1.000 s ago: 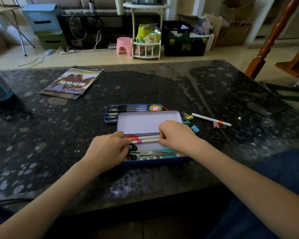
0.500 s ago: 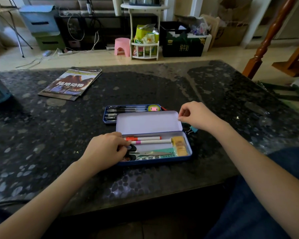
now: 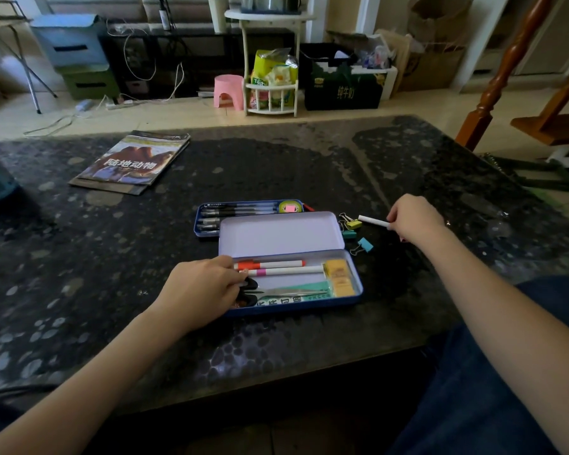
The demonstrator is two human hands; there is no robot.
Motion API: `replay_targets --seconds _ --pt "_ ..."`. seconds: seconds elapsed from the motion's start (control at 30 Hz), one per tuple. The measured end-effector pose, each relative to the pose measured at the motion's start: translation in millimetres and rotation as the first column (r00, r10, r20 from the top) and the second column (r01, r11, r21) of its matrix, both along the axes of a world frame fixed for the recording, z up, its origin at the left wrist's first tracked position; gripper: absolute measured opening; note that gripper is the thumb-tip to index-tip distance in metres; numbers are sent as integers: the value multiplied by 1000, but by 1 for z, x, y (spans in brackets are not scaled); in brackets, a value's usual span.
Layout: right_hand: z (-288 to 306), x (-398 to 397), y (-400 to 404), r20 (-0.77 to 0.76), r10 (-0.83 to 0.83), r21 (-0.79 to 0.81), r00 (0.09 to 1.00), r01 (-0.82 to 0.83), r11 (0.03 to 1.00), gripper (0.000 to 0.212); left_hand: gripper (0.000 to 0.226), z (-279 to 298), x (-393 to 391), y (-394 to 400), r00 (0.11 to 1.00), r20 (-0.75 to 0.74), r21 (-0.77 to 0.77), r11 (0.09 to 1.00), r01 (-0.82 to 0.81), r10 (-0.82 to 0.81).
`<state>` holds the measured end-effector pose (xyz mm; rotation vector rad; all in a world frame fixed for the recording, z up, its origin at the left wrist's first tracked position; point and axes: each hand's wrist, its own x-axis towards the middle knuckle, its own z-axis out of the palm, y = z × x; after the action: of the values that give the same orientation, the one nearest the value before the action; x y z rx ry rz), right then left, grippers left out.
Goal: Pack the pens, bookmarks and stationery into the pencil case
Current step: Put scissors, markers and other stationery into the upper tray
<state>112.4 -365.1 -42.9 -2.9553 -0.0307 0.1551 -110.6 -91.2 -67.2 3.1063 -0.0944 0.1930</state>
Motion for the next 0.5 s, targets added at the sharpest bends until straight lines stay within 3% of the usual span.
replay_targets --seconds 0.13,0.23,0.37,0.5 --pt "-7 -4 8 91 36 -133 995 -24 991 18 24 0 -3 0 998 65 -31 999 17 -15" --pt "-7 -8 14 142 91 -137 986 -72 988 13 17 2 -3 -1 994 112 -53 998 19 -13" --pt "2 -28 33 228 257 27 939 -270 963 14 22 1 -2 4 992 115 -94 995 -43 54" --pt "20 -63 53 212 570 248 794 -607 755 11 22 1 -1 5 993 103 -96 994 -52 62"
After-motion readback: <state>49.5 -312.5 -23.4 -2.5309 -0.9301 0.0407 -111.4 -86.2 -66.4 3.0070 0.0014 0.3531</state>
